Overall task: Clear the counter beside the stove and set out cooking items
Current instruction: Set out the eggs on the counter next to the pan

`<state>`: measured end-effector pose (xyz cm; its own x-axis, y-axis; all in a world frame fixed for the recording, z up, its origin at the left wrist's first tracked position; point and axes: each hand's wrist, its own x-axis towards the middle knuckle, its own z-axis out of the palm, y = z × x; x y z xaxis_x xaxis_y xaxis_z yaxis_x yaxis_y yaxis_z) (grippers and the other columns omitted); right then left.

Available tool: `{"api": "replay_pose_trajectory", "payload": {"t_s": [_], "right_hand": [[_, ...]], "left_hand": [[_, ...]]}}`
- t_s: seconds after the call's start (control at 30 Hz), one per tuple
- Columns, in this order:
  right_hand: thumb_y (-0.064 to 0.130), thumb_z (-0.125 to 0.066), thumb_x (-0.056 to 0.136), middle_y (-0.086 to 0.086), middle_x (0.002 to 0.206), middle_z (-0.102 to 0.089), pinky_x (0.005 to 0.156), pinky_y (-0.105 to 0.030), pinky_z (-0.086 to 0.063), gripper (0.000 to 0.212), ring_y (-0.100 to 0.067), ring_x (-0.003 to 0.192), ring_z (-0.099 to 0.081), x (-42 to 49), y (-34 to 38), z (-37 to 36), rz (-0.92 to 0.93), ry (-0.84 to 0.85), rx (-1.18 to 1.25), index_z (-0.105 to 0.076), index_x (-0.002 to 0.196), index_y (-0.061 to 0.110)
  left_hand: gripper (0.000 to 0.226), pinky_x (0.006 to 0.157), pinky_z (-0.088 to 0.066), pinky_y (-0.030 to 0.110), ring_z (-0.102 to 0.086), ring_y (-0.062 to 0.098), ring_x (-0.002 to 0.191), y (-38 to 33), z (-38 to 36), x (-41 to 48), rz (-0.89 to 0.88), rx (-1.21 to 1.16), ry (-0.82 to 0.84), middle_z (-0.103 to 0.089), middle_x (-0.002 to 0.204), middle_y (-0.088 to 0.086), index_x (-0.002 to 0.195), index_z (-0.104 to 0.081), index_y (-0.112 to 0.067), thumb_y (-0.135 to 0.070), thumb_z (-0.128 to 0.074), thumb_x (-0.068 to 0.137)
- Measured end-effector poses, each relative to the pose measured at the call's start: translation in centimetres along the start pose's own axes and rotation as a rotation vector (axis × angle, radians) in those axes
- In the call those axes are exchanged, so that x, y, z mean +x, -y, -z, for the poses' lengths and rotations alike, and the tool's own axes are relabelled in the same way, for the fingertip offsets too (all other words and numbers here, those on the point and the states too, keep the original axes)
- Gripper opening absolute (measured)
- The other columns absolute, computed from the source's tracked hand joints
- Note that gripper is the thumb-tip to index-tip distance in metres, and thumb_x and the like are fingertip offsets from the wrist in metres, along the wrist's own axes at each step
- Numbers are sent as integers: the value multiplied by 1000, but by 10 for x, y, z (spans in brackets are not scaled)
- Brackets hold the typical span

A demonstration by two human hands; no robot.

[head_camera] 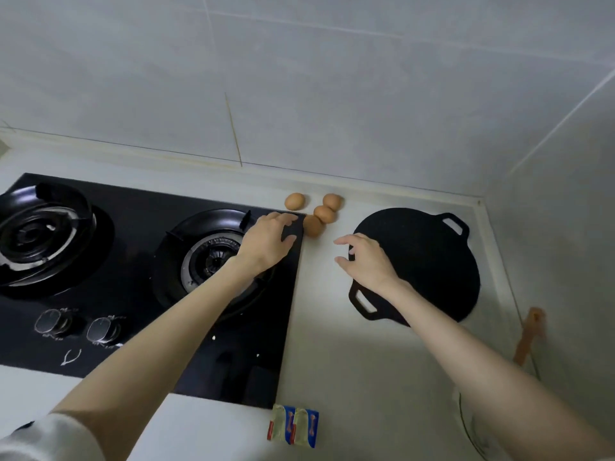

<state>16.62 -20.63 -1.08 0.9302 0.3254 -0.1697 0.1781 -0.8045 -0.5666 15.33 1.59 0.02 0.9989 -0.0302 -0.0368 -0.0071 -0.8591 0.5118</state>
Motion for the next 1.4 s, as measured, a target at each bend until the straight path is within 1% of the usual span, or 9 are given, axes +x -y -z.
{"api": "replay_pose_trajectory", "payload": {"t_s": [0.23, 0.4, 0.47, 0.53, 0.63, 0.8, 0.97, 1.17, 1.4], "right_hand": [[27, -66, 86, 1, 129, -54, 86, -35, -49, 41, -20, 108, -58, 70, 15, -16, -14, -28, 36, -58, 126, 23], [15, -59, 85, -3, 120, -55, 83, -39, -50, 29, -24, 107, -55, 108, 11, -24, -9, -41, -9, -62, 114, 20], [14, -58, 87, -3, 122, -55, 82, -42, -51, 31, -27, 107, -54, 121, 7, -25, -10, -42, -55, -61, 118, 21], [15, -57, 90, -1, 128, -54, 82, -40, -52, 37, -27, 109, -55, 132, 2, -26, -18, -38, -108, -58, 126, 22], [16, -58, 90, -1, 129, -52, 82, -39, -52, 42, -27, 111, -53, 141, -4, -26, -18, -4, -180, -54, 131, 24], [14, -62, 87, -2, 130, -52, 82, -39, -50, 47, -29, 114, -53, 148, -11, -29, 5, 22, -233, -52, 132, 24], [18, -63, 88, -1, 126, -51, 80, -38, -49, 43, -27, 111, -53, 150, -15, -29, 21, 16, -255, -52, 129, 24], [23, -67, 87, 0, 126, -52, 82, -36, -47, 43, -25, 111, -53, 144, -20, -26, -12, -14, -211, -52, 128, 22], [26, -69, 85, -1, 124, -56, 86, -40, -49, 43, -23, 109, -56, 116, -25, -7, -49, -168, -65, -55, 126, 19]], "left_hand": [[52, 96, -44, 39, -47, 27, 122, 21, -2, 64, 122, -48, 31, -51, 134, 9, 139, -44, -17, -28, -59, 91], [57, 99, -42, 42, -44, 28, 126, 40, -15, 104, 196, -85, 67, -49, 136, 11, 142, -39, -18, -29, -60, 91], [58, 100, -41, 42, -45, 29, 126, 44, -23, 118, 216, -97, 93, -50, 136, 11, 143, -38, -17, -29, -61, 90], [60, 101, -41, 40, -45, 29, 126, 47, -31, 130, 231, -102, 121, -51, 135, 12, 142, -39, -16, -30, -63, 89], [61, 98, -40, 37, -49, 31, 122, 48, -41, 141, 225, -108, 139, -54, 130, 15, 139, -43, -13, -29, -67, 85], [54, 89, -40, 31, -55, 29, 111, 47, -48, 151, 200, -170, 110, -61, 117, 13, 124, -55, -10, -22, -76, 76], [48, 84, -41, 27, -57, 25, 107, 42, -49, 154, 214, -207, 99, -64, 112, 10, 116, -58, -10, -19, -78, 73], [45, 87, -44, 29, -57, 24, 106, 31, -51, 155, 218, -250, 94, -64, 112, 7, 115, -59, -11, -18, -76, 74], [44, 89, -50, 37, -62, 21, 98, 16, -39, 136, 165, -333, 8, -66, 109, 3, 112, -61, -17, -22, -78, 71]]}}
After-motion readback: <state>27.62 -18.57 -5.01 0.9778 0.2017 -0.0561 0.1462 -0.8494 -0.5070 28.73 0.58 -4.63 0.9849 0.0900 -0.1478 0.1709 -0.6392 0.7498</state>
